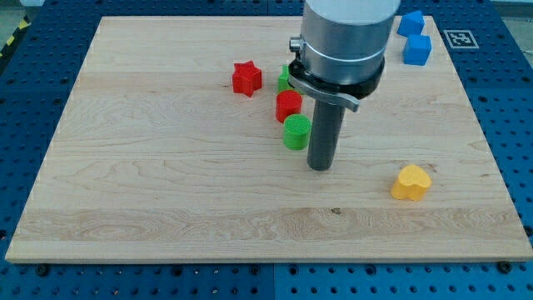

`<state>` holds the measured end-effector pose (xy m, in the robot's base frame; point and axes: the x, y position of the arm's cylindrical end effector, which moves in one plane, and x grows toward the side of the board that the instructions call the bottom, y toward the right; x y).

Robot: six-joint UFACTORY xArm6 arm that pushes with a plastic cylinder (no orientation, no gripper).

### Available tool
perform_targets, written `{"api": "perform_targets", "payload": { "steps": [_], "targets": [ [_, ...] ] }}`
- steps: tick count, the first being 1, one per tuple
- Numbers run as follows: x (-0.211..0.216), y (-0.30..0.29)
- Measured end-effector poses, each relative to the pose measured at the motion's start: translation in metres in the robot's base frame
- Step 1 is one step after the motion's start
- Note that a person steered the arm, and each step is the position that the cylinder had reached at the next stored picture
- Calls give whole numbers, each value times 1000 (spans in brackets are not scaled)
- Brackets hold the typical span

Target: Slide yellow heart below green circle

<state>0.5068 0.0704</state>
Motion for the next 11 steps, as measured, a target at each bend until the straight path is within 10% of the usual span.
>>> {"api": "perform_targets", "payload": {
  "steps": [4,11],
  "targets": [
    [13,160],
    [36,27]
  ]
}}
